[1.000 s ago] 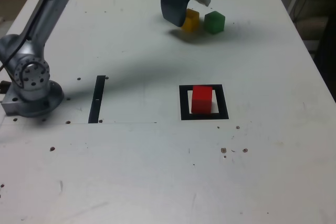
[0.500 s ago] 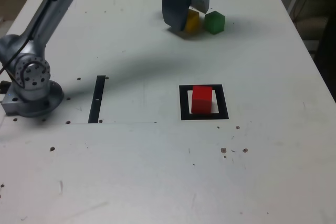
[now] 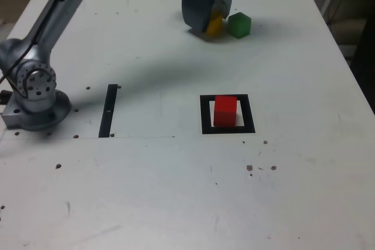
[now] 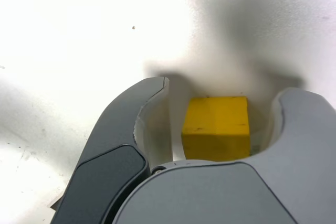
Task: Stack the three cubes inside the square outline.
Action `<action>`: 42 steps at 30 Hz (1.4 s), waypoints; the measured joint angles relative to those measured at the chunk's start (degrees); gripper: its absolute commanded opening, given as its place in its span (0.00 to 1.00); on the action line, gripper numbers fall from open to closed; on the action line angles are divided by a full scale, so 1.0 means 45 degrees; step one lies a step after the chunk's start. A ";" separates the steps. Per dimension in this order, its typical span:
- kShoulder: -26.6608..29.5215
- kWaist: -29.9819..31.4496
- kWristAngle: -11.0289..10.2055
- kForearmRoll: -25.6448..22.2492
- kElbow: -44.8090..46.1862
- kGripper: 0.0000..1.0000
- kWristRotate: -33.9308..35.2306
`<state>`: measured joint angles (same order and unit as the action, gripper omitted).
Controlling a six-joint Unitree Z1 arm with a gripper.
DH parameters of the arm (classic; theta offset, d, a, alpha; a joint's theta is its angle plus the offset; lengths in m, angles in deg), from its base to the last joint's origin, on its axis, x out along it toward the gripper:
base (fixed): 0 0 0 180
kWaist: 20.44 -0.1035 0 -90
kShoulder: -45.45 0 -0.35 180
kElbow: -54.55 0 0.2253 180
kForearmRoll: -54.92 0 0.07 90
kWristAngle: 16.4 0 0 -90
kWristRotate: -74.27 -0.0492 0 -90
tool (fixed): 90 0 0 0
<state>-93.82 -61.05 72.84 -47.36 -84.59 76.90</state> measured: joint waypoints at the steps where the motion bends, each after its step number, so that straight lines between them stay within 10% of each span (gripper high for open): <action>1: -0.0009 0.0000 -0.0006 0.0006 -0.0006 0.32 -0.0005; 20: 0.0056 0.0064 -0.0191 0.0031 0.0038 0.32 -0.0497; 42: 0.3001 0.2265 -0.0095 0.0056 0.2136 0.32 -0.3147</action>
<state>-80.31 -50.86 72.41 -47.11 -74.98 62.74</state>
